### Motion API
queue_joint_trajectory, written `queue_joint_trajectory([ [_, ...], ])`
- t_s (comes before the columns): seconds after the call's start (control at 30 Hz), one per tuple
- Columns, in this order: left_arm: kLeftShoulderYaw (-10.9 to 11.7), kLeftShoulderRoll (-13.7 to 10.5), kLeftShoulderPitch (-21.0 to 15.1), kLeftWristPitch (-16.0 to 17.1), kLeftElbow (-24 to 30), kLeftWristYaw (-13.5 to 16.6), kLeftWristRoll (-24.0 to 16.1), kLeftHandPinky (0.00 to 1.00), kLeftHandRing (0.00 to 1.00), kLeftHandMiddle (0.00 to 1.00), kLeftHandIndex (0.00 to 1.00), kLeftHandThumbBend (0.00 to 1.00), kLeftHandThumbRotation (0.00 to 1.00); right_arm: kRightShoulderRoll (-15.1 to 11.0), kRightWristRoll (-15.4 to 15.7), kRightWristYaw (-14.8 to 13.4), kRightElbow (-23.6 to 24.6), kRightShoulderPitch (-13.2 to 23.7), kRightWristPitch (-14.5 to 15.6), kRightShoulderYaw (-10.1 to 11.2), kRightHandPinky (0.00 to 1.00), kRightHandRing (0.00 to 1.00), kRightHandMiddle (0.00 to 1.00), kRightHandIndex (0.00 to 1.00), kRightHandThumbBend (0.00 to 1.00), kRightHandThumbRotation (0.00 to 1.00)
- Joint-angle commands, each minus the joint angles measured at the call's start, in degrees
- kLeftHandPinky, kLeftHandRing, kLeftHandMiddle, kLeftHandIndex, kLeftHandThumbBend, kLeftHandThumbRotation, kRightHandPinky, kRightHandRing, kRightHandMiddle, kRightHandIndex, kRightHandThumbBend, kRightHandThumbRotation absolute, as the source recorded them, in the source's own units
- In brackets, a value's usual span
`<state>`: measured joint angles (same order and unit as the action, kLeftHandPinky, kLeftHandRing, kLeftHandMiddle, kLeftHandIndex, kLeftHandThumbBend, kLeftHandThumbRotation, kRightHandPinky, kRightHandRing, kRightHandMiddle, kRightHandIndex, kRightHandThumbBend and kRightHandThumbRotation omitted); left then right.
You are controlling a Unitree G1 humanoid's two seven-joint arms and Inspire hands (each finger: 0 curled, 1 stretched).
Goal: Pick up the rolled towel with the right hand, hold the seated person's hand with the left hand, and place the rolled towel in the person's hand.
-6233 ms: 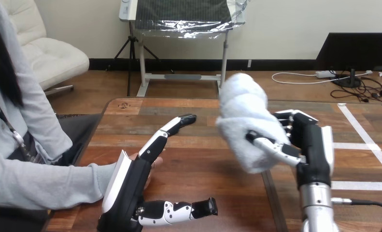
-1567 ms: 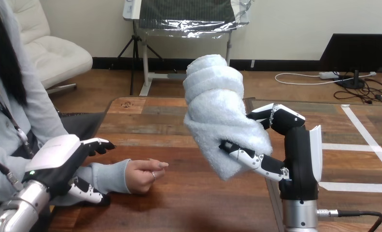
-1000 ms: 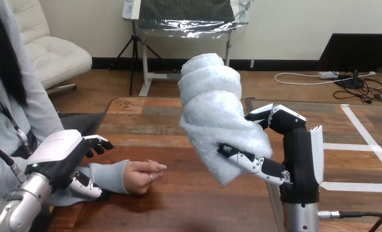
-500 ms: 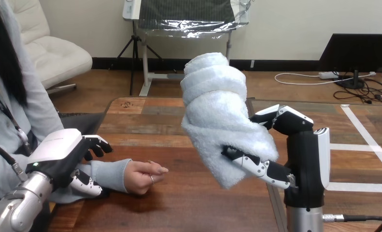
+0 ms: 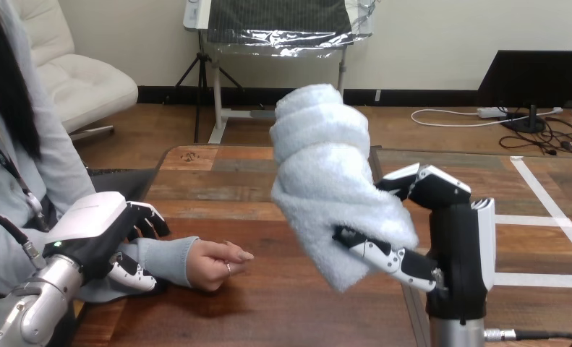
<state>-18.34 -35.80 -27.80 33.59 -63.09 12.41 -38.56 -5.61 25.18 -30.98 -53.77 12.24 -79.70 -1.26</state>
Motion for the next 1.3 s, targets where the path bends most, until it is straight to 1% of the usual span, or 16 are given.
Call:
queue_joint_trajectory([
  [0.0,-1.51,1.33,-1.70,0.40,-1.92,-1.15,0.25,0.58,0.57,0.58,0.58,1.00,0.01,1.28,-1.59,1.09,4.14,1.14,-0.80,1.09,0.22,0.27,0.38,0.42,0.67,0.00],
  [0.23,-1.76,1.38,-1.83,1.53,-2.38,-0.89,0.22,0.53,0.52,0.54,0.55,1.00,0.00,1.88,-1.95,2.39,4.68,0.35,-0.51,1.73,0.23,0.28,0.39,0.43,0.67,0.00],
  [0.43,-1.69,1.58,-1.90,1.56,-2.49,-1.73,0.60,0.48,0.49,0.53,0.54,1.00,0.00,2.40,-2.16,3.00,4.84,0.06,-0.33,2.35,0.23,0.29,0.40,0.43,0.67,0.00],
  [0.7,-1.76,1.70,-1.86,1.08,-1.89,-2.94,0.92,0.42,0.46,0.51,0.51,0.99,0.00,2.99,-3.05,3.77,3.83,0.46,-0.69,2.86,0.23,0.29,0.40,0.43,0.67,0.00],
  [0.83,-1.88,1.70,-1.75,0.92,-1.35,-3.23,1.00,0.40,0.44,0.49,0.50,0.98,0.00,3.14,-3.03,3.93,3.24,0.67,-0.94,3.25,0.24,0.29,0.40,0.43,0.67,0.00],
  [1.1,-2.10,1.72,-1.67,1.22,-0.86,-3.23,1.11,0.36,0.41,0.46,0.46,0.97,0.00,3.26,-3.38,4.58,2.53,0.58,-0.76,3.55,0.24,0.29,0.40,0.44,0.66,0.00],
  [1.27,-1.98,1.68,-1.47,1.93,-0.34,-3.07,1.45,0.34,0.39,0.45,0.45,0.97,0.00,3.48,-3.69,5.06,2.51,0.17,0.12,3.68,0.24,0.29,0.40,0.44,0.66,0.00],
])
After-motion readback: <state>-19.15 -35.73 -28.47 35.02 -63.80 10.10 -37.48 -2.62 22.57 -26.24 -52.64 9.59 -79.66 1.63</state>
